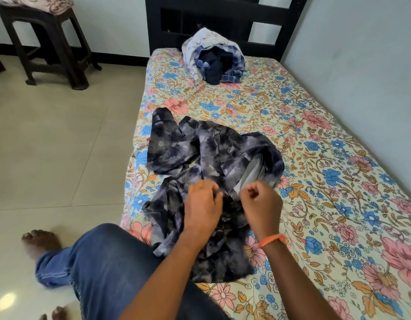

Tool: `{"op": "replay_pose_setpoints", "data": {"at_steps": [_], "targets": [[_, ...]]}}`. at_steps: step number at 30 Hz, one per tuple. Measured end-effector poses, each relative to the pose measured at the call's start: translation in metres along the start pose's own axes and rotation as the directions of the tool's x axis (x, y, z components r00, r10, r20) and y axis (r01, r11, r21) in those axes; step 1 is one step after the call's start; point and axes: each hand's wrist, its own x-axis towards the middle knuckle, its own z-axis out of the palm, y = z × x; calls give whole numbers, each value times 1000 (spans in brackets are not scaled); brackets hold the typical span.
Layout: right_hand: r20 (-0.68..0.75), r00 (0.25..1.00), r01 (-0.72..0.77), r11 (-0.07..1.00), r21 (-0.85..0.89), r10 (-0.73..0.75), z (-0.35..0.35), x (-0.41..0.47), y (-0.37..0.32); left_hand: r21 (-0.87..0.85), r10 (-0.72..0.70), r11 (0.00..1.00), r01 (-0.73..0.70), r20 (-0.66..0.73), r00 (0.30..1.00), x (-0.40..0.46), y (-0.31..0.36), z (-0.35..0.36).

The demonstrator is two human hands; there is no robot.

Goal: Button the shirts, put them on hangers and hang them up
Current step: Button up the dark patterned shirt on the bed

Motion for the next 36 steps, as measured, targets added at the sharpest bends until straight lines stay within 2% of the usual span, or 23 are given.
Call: {"op": "replay_pose_setpoints", "data": {"at_steps": [3, 5, 10, 13, 15, 16, 18, 20, 21, 24, 25, 27, 30, 32, 33, 34, 35, 36], "targets": [[100, 991, 71, 979, 191, -91, 14, 29, -38, 104, -50, 992, 65, -138, 989, 27, -28, -22], [146, 979, 109, 968, 226, -144, 33, 49, -65, 145, -91, 983, 112, -144, 985, 41, -53, -33], [298, 912, 229, 953, 201, -282, 105, 92, -132, 222, -128, 970, 99, 121, 984, 52, -95, -37], [458, 837, 308, 950, 55, -298, 150, 113, -158, 126, -184, 979, 163, 184, 966, 66, -109, -38], [585, 789, 305, 946, -106, -189, 177, 125, -157, -9, -233, 971, 240, 201, 951, 75, -113, -42], [605, 786, 305, 932, -193, -132, 183, 127, -152, -57, -265, 958, 282, 208, 941, 77, -111, -45], [580, 809, 298, 919, -258, -100, 193, 130, -142, -168, -358, 905, 391, 196, 913, 79, -114, -50], [503, 850, 307, 923, -231, -157, 192, 129, -134, -297, -440, 836, 462, 142, 887, 80, -122, -54], [499, 844, 339, 917, -209, -198, 191, 130, -129, -369, -476, 796, 481, 111, 873, 81, -123, -55], [526, 820, 280, 960, -27, -225, 164, 117, -112, -532, -552, 681, 503, 78, 830, 89, -121, -57], [511, 830, 244, 969, 28, -223, 154, 111, -103, -555, -565, 661, 505, 74, 822, 96, -121, -55], [491, 852, 158, 983, 91, -182, 136, 98, -84, -551, -643, 608, 573, 82, 761, 110, -120, -50], [495, 864, 43, 993, 111, -93, 116, 82, -63, -421, -730, 588, 691, 92, 678, 130, -134, -40], [499, 863, 14, 991, 134, -79, 111, 75, -60, -545, -734, 497, 675, 152, 662, 137, -132, -45], [480, 873, 5, 986, 164, -85, 108, 72, -63, -589, -704, 501, 634, 148, 695, 136, -121, -51], [442, 892, -6, 977, 214, -92, 106, 69, -68, -611, -651, 571, 548, 70, 756, 132, -108, -58], [387, 918, -23, 961, 275, -89, 102, 67, -76, -575, -553, 701, 421, -66, 831, 126, -95, -66], [332, 940, -44, 938, 344, -78, 99, 68, -85, -482, -395, 836, 263, -196, 897, 117, -77, -75]]}}
